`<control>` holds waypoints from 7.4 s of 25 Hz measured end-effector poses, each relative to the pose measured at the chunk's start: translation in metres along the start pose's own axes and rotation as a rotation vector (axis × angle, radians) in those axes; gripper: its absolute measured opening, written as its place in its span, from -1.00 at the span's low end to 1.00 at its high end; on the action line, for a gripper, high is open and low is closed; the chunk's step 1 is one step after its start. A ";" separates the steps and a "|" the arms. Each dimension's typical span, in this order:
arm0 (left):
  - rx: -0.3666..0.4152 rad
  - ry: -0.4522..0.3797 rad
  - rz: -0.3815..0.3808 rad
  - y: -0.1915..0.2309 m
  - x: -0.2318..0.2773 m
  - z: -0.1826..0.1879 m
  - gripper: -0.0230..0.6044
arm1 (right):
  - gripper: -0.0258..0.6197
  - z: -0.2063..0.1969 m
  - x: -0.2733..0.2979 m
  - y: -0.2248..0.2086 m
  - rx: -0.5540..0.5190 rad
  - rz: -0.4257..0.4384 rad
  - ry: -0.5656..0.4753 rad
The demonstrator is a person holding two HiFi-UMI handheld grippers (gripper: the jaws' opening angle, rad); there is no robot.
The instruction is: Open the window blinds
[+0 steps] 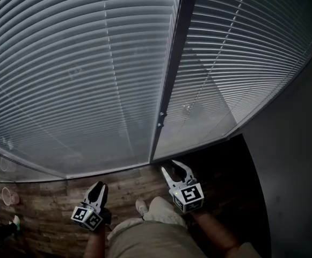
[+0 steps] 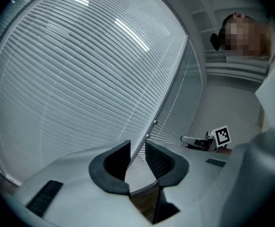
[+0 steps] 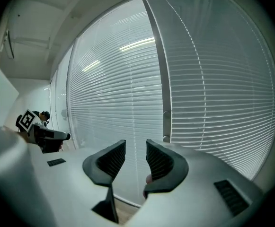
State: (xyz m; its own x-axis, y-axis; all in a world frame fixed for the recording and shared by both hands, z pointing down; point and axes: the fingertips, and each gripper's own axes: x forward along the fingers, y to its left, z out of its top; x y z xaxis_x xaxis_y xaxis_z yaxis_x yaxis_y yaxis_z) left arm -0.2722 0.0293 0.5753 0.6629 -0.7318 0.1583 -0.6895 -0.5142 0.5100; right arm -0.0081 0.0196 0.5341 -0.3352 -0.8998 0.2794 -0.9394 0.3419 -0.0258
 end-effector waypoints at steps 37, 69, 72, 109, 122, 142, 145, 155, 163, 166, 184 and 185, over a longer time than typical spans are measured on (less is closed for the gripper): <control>-0.021 -0.062 0.161 -0.042 0.101 0.018 -0.59 | -0.48 0.027 0.099 -0.100 -0.072 0.159 0.064; -0.032 -0.096 0.261 -0.031 0.122 -0.014 -0.59 | -0.48 -0.024 0.139 -0.126 -0.056 0.216 0.138; -0.029 -0.092 0.245 -0.027 0.127 -0.011 -0.58 | -0.48 -0.022 0.140 -0.130 -0.082 0.198 0.131; 0.000 -0.007 0.101 0.019 0.149 0.036 -0.58 | -0.48 -0.012 0.171 -0.111 -0.058 0.093 0.165; 0.002 -0.020 0.108 0.027 0.149 0.047 -0.58 | -0.48 -0.008 0.180 -0.107 -0.062 0.095 0.165; -0.012 -0.031 0.141 0.033 0.139 0.038 -0.59 | -0.48 -0.011 0.190 -0.105 -0.058 0.093 0.151; -0.012 -0.032 0.143 0.035 0.140 0.039 -0.59 | -0.48 -0.010 0.195 -0.107 -0.062 0.076 0.149; -0.005 -0.027 0.129 0.037 0.148 0.041 -0.59 | -0.51 -0.016 0.193 -0.119 -0.051 -0.040 0.173; -0.006 -0.011 0.125 0.040 0.143 0.043 -0.59 | -0.51 -0.029 0.191 -0.128 -0.048 -0.094 0.203; -0.004 -0.005 0.126 0.041 0.140 0.042 -0.59 | -0.51 -0.034 0.193 -0.131 -0.021 -0.112 0.204; 0.009 0.021 0.108 0.044 0.129 0.045 -0.59 | -0.52 -0.047 0.197 -0.140 0.314 -0.095 0.159; 0.009 0.022 0.107 0.044 0.129 0.045 -0.59 | -0.52 -0.047 0.197 -0.140 0.380 -0.078 0.153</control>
State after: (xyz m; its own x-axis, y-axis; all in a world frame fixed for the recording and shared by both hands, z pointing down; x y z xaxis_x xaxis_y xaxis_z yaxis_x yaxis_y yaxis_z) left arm -0.2307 -0.1080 0.5802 0.5916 -0.7727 0.2303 -0.7593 -0.4379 0.4813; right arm 0.0611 -0.1933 0.6384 -0.2743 -0.8585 0.4334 -0.9309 0.1240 -0.3435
